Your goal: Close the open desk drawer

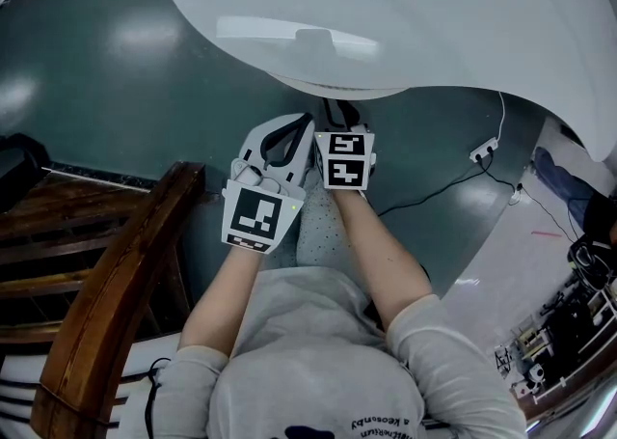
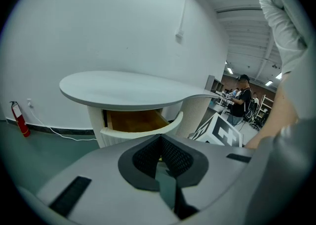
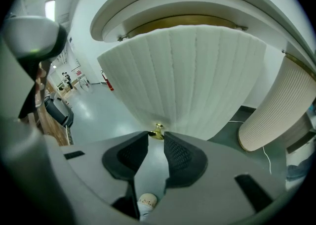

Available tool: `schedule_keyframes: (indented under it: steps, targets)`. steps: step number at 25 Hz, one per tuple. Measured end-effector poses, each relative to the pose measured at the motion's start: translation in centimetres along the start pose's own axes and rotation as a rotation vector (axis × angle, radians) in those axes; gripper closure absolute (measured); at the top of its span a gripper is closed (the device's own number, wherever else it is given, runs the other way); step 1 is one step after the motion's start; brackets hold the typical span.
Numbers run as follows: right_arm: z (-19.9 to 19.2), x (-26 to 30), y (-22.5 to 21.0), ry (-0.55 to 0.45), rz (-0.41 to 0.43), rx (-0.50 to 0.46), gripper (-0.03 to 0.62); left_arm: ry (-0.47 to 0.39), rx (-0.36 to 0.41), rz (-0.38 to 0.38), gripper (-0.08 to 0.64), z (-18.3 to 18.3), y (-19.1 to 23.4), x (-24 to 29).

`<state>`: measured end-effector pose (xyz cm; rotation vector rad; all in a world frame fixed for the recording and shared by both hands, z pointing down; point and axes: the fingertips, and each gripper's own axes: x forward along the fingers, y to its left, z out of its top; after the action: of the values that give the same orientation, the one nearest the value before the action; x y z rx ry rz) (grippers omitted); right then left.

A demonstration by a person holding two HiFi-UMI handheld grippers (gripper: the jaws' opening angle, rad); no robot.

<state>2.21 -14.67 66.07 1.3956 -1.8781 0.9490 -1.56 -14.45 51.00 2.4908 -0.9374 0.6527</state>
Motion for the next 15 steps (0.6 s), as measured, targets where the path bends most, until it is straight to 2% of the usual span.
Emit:
schedule_keyframes:
  steps: [15]
  targets:
    - [3.6, 2.1, -2.1, -0.042, -0.014, -0.017, 0.483, 0.008, -0.021, 0.013, 0.550, 0.5, 1.0, 1.5]
